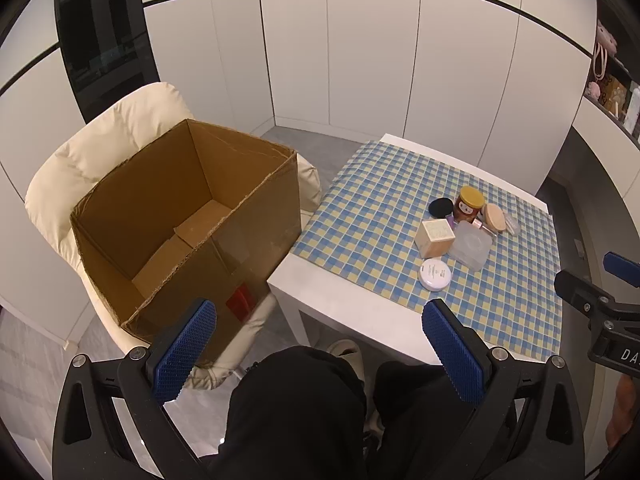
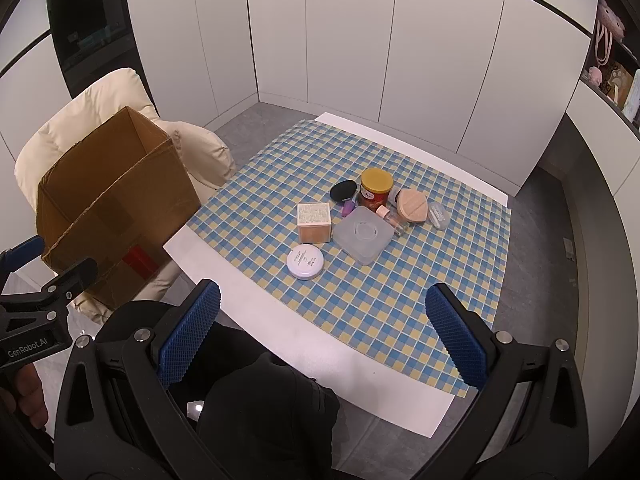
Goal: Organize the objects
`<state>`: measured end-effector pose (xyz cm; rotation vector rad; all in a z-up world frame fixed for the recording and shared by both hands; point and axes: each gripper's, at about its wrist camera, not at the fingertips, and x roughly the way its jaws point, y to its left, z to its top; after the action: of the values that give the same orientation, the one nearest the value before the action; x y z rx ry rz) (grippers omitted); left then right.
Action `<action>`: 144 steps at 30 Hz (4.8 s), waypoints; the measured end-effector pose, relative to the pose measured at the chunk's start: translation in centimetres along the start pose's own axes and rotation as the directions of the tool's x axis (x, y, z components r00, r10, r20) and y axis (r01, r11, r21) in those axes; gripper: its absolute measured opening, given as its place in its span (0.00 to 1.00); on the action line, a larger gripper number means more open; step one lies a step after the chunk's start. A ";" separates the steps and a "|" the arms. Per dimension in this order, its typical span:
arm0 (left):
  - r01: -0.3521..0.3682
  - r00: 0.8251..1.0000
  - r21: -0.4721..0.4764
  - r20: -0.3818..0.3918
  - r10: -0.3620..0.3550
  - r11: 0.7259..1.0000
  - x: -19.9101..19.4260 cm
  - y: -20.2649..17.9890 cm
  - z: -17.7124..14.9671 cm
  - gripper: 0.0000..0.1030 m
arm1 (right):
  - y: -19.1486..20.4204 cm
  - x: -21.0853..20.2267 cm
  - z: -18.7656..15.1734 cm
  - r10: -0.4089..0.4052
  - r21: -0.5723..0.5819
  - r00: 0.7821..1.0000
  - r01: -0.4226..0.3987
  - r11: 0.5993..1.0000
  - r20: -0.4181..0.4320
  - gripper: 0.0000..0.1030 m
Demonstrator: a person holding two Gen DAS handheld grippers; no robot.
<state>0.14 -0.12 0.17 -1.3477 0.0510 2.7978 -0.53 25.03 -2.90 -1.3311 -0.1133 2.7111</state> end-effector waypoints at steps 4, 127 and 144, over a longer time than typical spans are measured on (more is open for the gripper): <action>0.007 1.000 0.008 0.006 -0.007 1.000 -0.1 -0.1 0.0 0.99 | 0.0 0.0 0.0 0.000 0.001 1.000 0.000 1.000 0.002 1.00; 0.227 0.974 0.212 -0.056 -0.220 0.951 0.2 -6.3 -1.3 0.99 | -5.7 -1.4 -2.3 -0.053 0.046 0.999 0.053 0.998 -0.006 1.00; 0.291 0.957 0.289 -0.085 -0.279 0.912 -0.4 -10.2 -2.1 0.99 | -9.4 -2.7 -4.1 -0.098 0.100 0.995 0.100 0.990 -0.024 1.00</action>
<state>2.50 10.00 -0.98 -1.2284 0.2477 2.4034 5.06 34.02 -2.14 -1.2871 -0.0380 2.5853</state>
